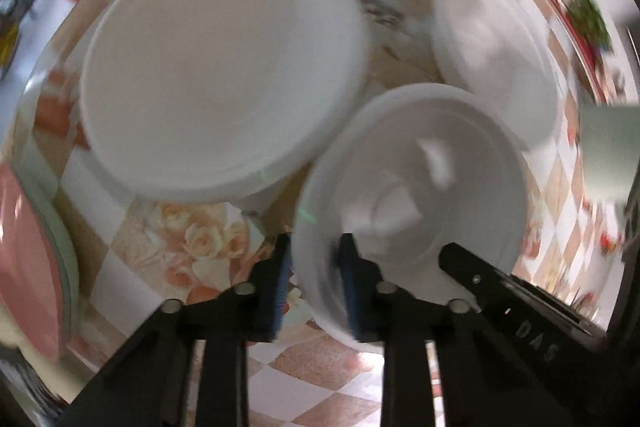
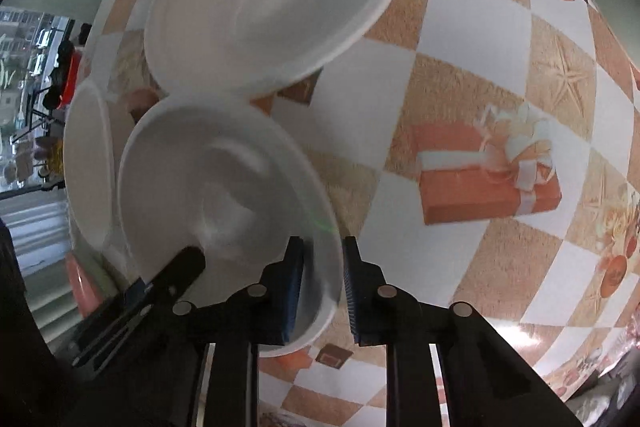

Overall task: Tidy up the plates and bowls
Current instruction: 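Lift the white bowl with both grippers, carry it, lower and open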

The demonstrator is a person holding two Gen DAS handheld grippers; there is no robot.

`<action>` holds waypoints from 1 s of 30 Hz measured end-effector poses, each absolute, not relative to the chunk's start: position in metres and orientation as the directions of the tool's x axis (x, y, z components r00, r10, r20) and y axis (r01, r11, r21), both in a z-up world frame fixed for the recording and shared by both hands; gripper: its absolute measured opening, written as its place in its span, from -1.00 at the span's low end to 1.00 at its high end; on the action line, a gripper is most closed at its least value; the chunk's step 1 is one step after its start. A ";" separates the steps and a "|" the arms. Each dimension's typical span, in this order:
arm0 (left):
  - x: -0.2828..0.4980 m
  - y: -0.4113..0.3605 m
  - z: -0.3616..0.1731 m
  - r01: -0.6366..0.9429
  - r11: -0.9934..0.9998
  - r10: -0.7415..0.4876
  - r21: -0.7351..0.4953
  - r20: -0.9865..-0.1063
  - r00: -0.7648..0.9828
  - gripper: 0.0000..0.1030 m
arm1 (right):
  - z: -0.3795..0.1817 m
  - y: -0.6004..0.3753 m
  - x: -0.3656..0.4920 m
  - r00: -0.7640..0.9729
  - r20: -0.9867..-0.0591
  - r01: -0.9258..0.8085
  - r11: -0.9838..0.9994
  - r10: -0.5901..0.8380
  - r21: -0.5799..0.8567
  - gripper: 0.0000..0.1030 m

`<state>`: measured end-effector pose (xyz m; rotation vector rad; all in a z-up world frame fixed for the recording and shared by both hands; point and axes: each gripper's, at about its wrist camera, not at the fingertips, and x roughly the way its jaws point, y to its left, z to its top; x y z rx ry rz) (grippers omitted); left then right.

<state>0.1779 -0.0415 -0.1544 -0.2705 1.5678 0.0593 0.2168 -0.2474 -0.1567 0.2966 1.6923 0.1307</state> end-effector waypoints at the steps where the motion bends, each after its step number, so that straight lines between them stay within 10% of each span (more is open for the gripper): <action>1: 0.177 -0.048 -0.154 -0.162 0.980 -0.114 -0.115 -0.993 0.010 -0.56 | -0.154 -0.246 0.209 -0.123 -0.954 0.115 0.959 0.272 0.258 -0.59; 26: -0.015 -0.078 -0.166 0.450 0.890 -0.038 -0.080 -0.994 -0.102 -0.45 | -0.150 -0.197 0.019 -0.201 -0.919 0.281 0.919 0.340 0.278 -0.58; 30: -0.033 -0.079 -0.165 0.515 0.853 -0.037 -0.087 -0.994 -0.107 -0.17 | -0.143 -0.205 -0.011 -0.171 -0.917 0.318 0.901 0.359 0.294 -0.58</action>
